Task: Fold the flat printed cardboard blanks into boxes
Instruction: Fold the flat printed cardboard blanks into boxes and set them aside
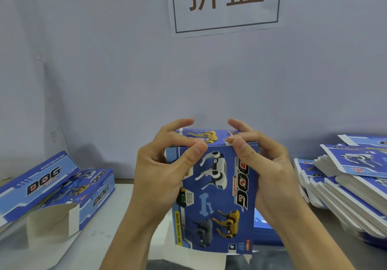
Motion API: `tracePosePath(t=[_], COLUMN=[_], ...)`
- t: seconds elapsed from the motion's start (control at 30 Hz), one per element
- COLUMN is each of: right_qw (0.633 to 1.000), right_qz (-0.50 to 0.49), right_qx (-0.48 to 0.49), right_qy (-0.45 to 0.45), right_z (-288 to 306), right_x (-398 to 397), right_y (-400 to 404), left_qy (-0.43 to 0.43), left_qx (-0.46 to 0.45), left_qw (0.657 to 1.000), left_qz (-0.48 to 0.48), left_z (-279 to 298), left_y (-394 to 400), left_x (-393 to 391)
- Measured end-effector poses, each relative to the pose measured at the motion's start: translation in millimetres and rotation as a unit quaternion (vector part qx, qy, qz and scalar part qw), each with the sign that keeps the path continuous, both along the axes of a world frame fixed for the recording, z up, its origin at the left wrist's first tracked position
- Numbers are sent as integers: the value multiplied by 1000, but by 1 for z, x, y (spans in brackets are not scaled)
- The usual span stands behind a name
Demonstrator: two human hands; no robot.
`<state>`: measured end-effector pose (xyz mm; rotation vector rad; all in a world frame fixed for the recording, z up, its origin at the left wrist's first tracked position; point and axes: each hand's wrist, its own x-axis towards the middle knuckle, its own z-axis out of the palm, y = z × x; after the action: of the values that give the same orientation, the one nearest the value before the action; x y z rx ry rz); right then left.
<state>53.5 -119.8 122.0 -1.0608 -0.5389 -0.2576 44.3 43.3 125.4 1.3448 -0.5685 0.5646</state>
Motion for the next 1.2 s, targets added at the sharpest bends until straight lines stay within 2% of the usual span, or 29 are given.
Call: tracePosePath(t=[0.33,0.47,0.57,0.63,0.7,0.77,0.87,0.93,1.0,1.07,1.13,1.2], right_qw=[999,989,949,919,906,908,889,877,874,910,952,975], right_qz=[-34,-140,-295,-365,-381,-373,-367,-312,-253,-189,-158,-155], right_qx=[15,-21,-67,-87,-104,-128,-270,-359,-390,-327,-196,-70], right_qy=[-5,-47,-90,-124,-155,-143,-47,62,140,169,175,143], right_z=[0,5,11,15,18,21,18,12,7,4,2,1], right_x=[1,-1,-2,-5,-9,-13,-15,-15,-14,-10,-5,1], right_y=[-8,-3,-4,-4,-1,6,16,21,24,26,26,19], left_qy=[12,-28,-50,-49,-38,-12,40,82,124,169,205,238], left_qx=[155,126,55,-21,-130,-216,-316,-364,-376,-342,-291,-214], left_qw=[985,981,977,975,970,955,920,898,898,917,934,945], left_qz=[75,146,199,216,200,203,228,234,191,115,16,-62], left_z=[9,13,16,19,20,18,9,3,0,-2,-4,-5], left_y=[3,4,11,16,20,21,18,14,6,-4,-12,-14], left_x=[-6,-9,-7,-4,0,4,13,19,22,21,18,14])
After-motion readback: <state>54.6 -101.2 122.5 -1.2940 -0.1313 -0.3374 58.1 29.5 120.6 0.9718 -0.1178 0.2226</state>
